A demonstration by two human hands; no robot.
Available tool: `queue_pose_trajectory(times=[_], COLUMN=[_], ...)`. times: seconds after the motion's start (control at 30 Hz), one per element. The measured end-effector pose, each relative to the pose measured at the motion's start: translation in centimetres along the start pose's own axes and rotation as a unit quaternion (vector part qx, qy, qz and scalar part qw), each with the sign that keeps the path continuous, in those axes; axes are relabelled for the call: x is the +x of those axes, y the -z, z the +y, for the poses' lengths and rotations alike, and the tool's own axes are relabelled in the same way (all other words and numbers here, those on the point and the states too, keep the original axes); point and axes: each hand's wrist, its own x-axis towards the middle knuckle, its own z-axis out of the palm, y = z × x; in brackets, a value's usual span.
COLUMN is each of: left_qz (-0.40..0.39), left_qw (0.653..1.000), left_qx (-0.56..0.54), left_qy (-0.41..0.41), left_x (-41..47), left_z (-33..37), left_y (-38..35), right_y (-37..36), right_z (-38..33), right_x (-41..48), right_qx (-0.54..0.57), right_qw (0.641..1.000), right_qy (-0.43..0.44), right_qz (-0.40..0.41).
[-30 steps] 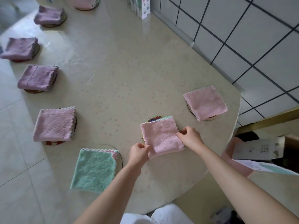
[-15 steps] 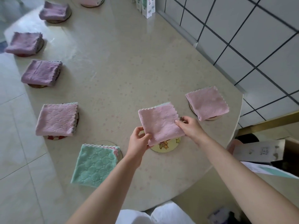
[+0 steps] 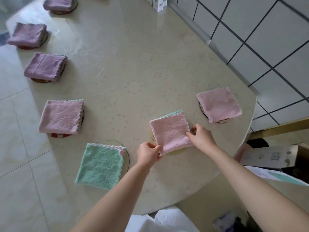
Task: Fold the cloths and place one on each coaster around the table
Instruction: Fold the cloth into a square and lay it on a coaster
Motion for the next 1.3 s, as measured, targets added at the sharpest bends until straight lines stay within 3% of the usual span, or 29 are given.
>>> queue_pose_trajectory(times=[0.13, 0.23, 0.47, 0.57, 0.7, 0.9, 1.03, 1.17, 1.3], left_qz=[-0.01, -0.002, 0.082, 0.113, 0.117, 0.015, -0.018, -0.081, -0.107], left_qw=[0.999, 0.994, 0.965, 0.956, 0.95, 0.96, 0.971, 0.984, 0.986], left_qx=[0.047, 0.091, 0.189, 0.207, 0.247, 0.263, 0.233, 0.157, 0.128], left_qy=[-0.021, -0.059, -0.163, -0.173, -0.154, -0.093, -0.048, 0.01, 0.004], left_x=[-0.3, -0.6, -0.9, -0.4, 1.4, 2.7, 2.9, 2.6, 2.8], left_z=[-0.1, 0.0, -1.8, -2.9, -4.7, -7.0, -7.0, -6.6, -5.8], left_y=[1.3, 3.6, 12.8, 16.9, 21.8, 24.7, 25.2, 25.8, 26.6], right_y=[-0.4, -1.3, -7.0, -10.2, -13.9, -17.4, -17.6, -17.5, -17.9], right_z=[-0.9, -2.5, -8.5, -11.2, -14.6, -17.8, -18.5, -18.9, -18.5], right_x=[-1.6, -3.4, -9.6, -11.9, -14.3, -16.0, -16.4, -16.9, -17.6], right_qx=[-0.149, -0.169, -0.026, 0.056, 0.146, 0.189, 0.255, 0.31, 0.375], right_qw=[0.983, 0.963, 0.984, 0.99, 0.989, 0.974, 0.945, 0.927, 0.905], right_qy=[0.063, 0.142, 0.16, 0.126, 0.019, -0.122, -0.205, -0.213, -0.2], right_qz=[0.086, 0.156, 0.069, 0.024, -0.005, 0.014, 0.003, -0.007, 0.013])
